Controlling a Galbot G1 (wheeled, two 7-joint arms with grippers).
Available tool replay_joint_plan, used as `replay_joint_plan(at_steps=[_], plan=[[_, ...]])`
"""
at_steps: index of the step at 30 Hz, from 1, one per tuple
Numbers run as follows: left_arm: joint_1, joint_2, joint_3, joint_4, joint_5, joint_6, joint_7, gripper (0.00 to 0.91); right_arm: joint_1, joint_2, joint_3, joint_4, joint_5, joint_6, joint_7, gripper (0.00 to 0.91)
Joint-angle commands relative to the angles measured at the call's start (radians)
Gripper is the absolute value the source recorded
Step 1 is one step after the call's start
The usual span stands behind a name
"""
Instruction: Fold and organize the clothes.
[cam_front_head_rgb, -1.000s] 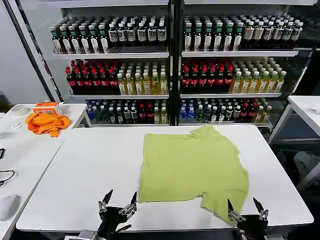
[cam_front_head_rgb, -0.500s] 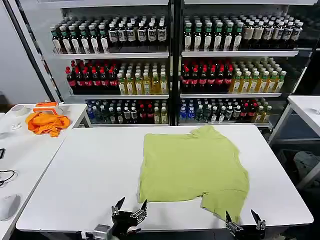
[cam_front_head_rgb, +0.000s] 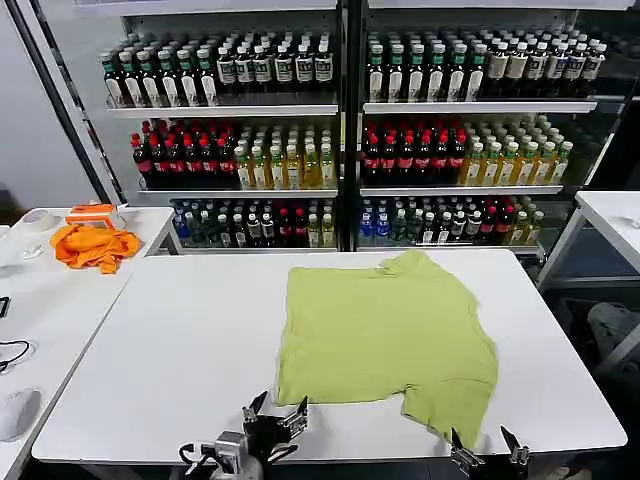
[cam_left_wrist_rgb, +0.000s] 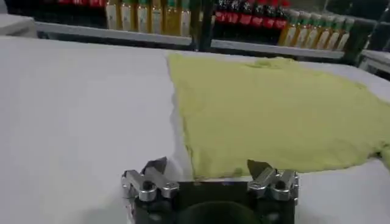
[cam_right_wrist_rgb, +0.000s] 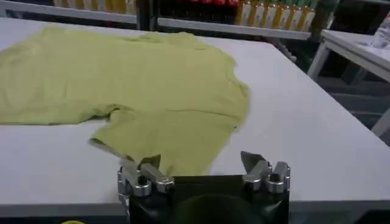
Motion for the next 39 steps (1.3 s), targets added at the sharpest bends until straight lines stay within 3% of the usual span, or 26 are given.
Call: replay_joint_plan(at_steps=[1,21,39], plan=[[-0.037,-0.004,0.018,0.066,-0.005,0.004,-0.001,0.020,0.002,-0.001,-0.001,-0.005,0.076,-0.004,0.005,0.000],[0.001,0.025,0.012,0.041,-0.043,-0.053,0.033,0.020,0.000,0.020,0.007,0.012,0.132,0.001,-0.002,0.000],[0.129,0.054,-0.105,-0.158,-0.184,-0.134,0.058,0.020,-0.081,0.007,0.073,0.170,0.127,0.047,-0.047,0.000]])
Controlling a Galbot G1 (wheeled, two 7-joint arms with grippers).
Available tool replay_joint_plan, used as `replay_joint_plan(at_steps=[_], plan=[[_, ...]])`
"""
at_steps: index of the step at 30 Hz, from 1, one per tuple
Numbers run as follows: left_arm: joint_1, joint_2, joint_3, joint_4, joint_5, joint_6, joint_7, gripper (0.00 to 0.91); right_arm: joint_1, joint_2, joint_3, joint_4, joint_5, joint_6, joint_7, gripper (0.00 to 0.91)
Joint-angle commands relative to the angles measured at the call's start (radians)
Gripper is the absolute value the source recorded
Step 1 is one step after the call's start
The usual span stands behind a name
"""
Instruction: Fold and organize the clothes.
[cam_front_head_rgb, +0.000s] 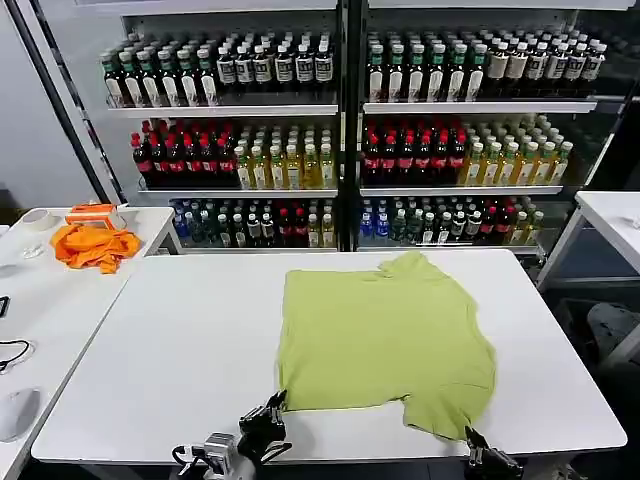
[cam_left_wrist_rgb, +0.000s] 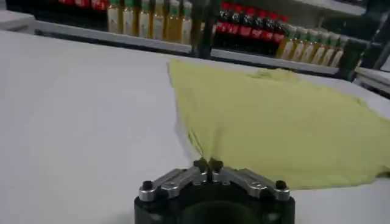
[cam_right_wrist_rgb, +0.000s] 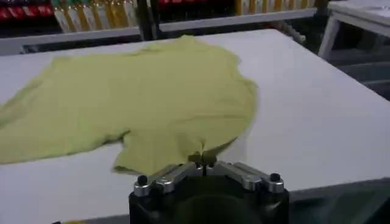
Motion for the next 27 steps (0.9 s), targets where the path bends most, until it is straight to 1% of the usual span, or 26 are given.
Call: replay_joint_plan(at_steps=[1,5,13,16,21,22,23,27], plan=[[0.070,0.009,-0.064,-0.122,-0.077,-0.038,0.005,0.020,-0.025,-0.004,0.024,0.064,0.004,0.009,-0.009,0.000],[0.092,0.023,-0.115,-0.184,-0.111,-0.038,0.004,0.020,-0.037,-0.006,0.040,0.096,0.001,0.010,-0.014,0.000],[0.114,0.078,-0.187,-0.227,-0.173,-0.034,0.005,0.020,-0.006,-0.009,0.048,0.121,-0.001,0.010,-0.024,0.000],[0.082,0.094,-0.185,-0.207,-0.187,-0.031,0.005,0.020,0.056,-0.022,0.045,0.098,0.010,0.008,-0.027,0.000],[0.010,0.121,-0.158,-0.129,-0.186,-0.021,0.011,0.020,0.278,-0.043,-0.005,-0.038,0.036,-0.020,-0.030,0.000],[-0.020,0.128,-0.148,-0.099,-0.186,-0.019,0.013,0.020,0.285,-0.043,-0.009,-0.053,0.036,-0.023,-0.030,0.000],[-0.035,0.132,-0.142,-0.083,-0.187,-0.019,0.013,0.020,0.341,-0.044,-0.022,-0.091,0.041,-0.032,-0.030,0.000],[-0.117,0.158,-0.119,0.001,-0.203,-0.019,0.012,0.020,0.457,-0.068,-0.050,-0.175,0.050,-0.043,-0.035,0.000]])
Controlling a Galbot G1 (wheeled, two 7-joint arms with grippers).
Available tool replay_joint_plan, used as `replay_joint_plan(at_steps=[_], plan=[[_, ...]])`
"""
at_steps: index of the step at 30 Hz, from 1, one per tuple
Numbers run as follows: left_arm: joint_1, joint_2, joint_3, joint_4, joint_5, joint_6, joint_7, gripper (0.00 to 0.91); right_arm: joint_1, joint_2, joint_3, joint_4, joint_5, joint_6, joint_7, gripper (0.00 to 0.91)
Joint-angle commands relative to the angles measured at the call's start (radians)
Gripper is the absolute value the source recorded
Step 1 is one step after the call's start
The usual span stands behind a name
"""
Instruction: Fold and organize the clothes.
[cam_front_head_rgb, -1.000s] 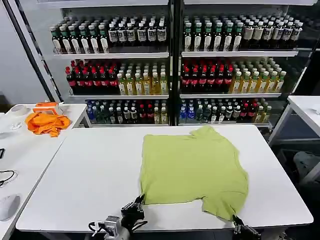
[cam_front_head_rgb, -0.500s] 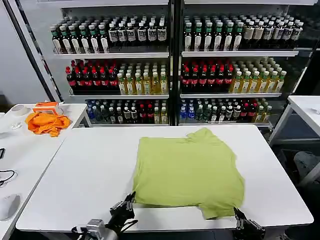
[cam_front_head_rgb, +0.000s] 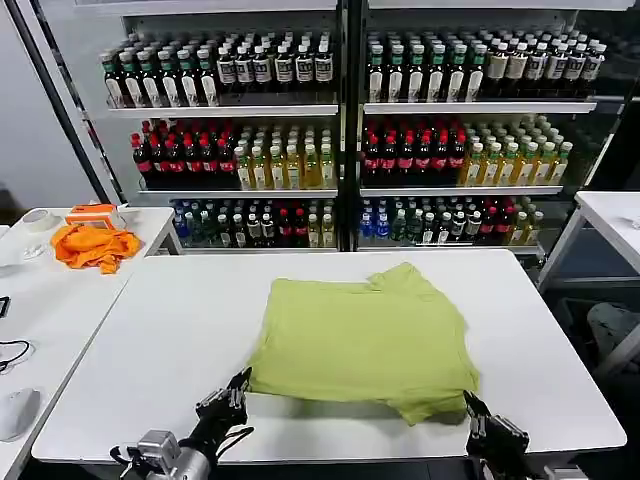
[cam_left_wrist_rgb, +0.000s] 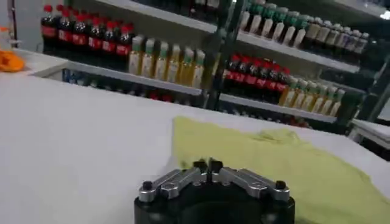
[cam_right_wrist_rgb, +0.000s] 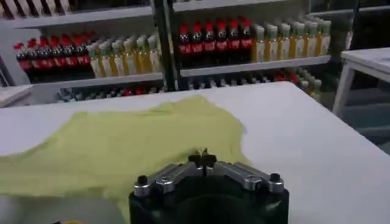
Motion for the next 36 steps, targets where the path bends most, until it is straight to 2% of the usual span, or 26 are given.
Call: replay_joint_plan(at_steps=[1,4,9,22,23,24,25,26,36], plan=[[-0.180,0.062,0.024,0.169,-0.041,0.000,0.002,0.020,0.269,-0.030,-0.048,-0.169,0.016,-0.019,-0.005,0.000],[-0.228,0.071,0.040,0.222,-0.046,0.003,0.001,0.020,0.350,-0.054,-0.077,-0.245,0.006,-0.018,-0.022,0.000],[-0.264,0.070,0.057,0.292,-0.043,0.000,0.001,0.020,0.417,-0.040,-0.140,-0.309,-0.054,-0.015,-0.045,0.000],[-0.334,0.048,0.102,0.371,-0.014,-0.007,0.011,0.020,0.436,0.037,-0.200,-0.419,-0.181,0.001,-0.063,0.000],[-0.335,0.048,0.103,0.371,-0.006,-0.006,0.013,0.071,0.437,0.038,-0.200,-0.423,-0.189,-0.010,-0.065,0.000],[-0.337,0.047,0.104,0.370,-0.006,-0.005,0.014,0.212,0.436,0.039,-0.200,-0.422,-0.192,-0.019,-0.068,0.403],[-0.337,0.045,0.104,0.369,-0.007,-0.004,0.015,0.635,0.435,0.039,-0.200,-0.420,-0.198,-0.029,-0.072,0.403],[-0.337,0.043,0.103,0.368,-0.006,-0.003,0.014,0.907,0.432,0.039,-0.199,-0.418,-0.199,-0.029,-0.077,0.907],[-0.274,0.023,0.074,0.311,-0.008,-0.014,0.013,0.907,0.336,0.035,-0.129,-0.325,-0.207,0.026,-0.083,0.907]])
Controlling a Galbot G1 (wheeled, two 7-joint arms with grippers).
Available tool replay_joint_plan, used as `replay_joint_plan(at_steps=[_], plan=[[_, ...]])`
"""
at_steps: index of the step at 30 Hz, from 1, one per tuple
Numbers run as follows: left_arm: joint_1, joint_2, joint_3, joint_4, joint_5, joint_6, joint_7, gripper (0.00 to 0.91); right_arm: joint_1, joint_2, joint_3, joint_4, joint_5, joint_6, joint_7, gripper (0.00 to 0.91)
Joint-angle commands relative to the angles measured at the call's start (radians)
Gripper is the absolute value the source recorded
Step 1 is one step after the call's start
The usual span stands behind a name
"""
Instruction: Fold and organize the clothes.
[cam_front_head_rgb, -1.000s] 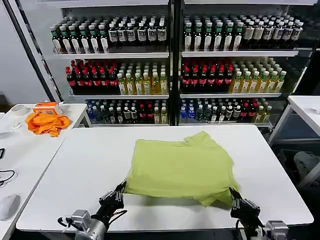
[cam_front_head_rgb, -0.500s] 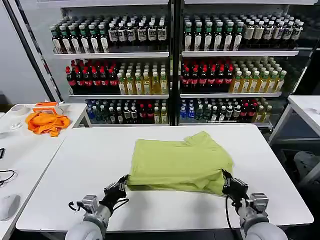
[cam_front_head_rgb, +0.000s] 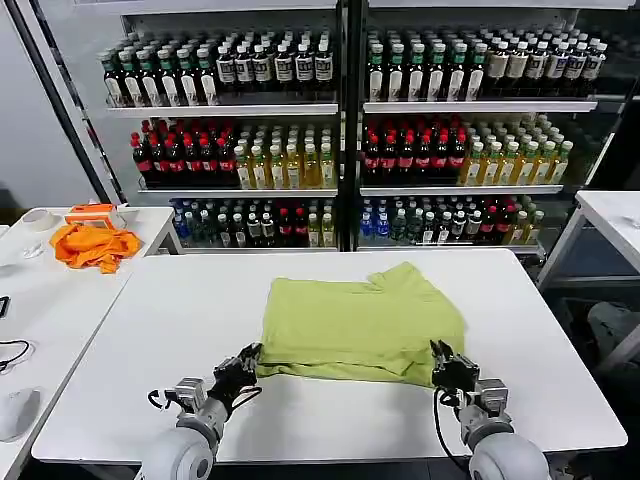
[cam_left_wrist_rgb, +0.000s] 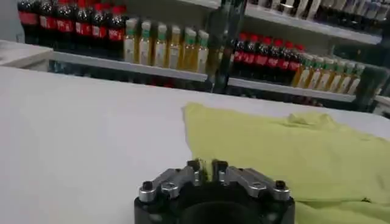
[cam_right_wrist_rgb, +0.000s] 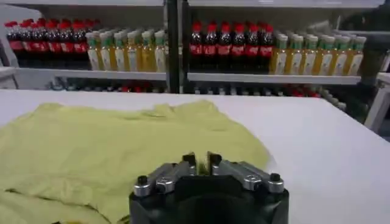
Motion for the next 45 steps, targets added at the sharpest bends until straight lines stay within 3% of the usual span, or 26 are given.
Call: replay_joint_plan(at_steps=[1,6,11,14,21,22,23,24,25,45], plan=[[0.035,-0.007,-0.013,-0.025,0.005,-0.003,0.000,0.907,-0.059,0.002,0.046,0.049,-0.028,0.026,-0.004,0.907],[0.094,-0.022,-0.017,-0.055,0.005,-0.005,-0.001,0.907,-0.147,0.001,0.116,0.101,-0.012,0.028,-0.004,0.907],[0.104,-0.048,-0.003,-0.044,0.005,-0.012,0.000,0.907,-0.192,0.017,0.165,0.077,0.061,0.024,0.003,0.907],[0.084,-0.054,0.010,-0.022,0.016,-0.015,0.001,0.907,-0.174,0.020,0.168,0.028,0.136,0.001,0.012,0.907],[0.039,-0.057,0.032,0.024,0.054,-0.018,-0.019,0.907,-0.118,0.032,0.143,-0.047,0.185,-0.021,0.029,0.907],[0.039,-0.057,0.035,0.029,0.056,-0.019,-0.019,0.877,-0.117,0.037,0.138,-0.049,0.184,-0.018,0.031,0.846],[0.040,-0.057,0.039,0.032,0.062,-0.022,-0.020,0.282,-0.118,0.038,0.136,-0.050,0.184,-0.017,0.031,0.181],[0.041,-0.057,0.042,0.035,0.062,-0.030,-0.019,0.030,-0.119,0.040,0.134,-0.052,0.185,-0.016,0.032,0.060],[0.045,-0.056,0.045,0.037,0.062,-0.038,-0.017,0.020,-0.120,0.041,0.132,-0.055,0.185,-0.014,0.032,0.000],[0.073,-0.050,0.036,0.015,0.004,-0.026,-0.023,0.020,-0.140,0.037,0.124,-0.024,0.183,0.000,0.031,0.000]])
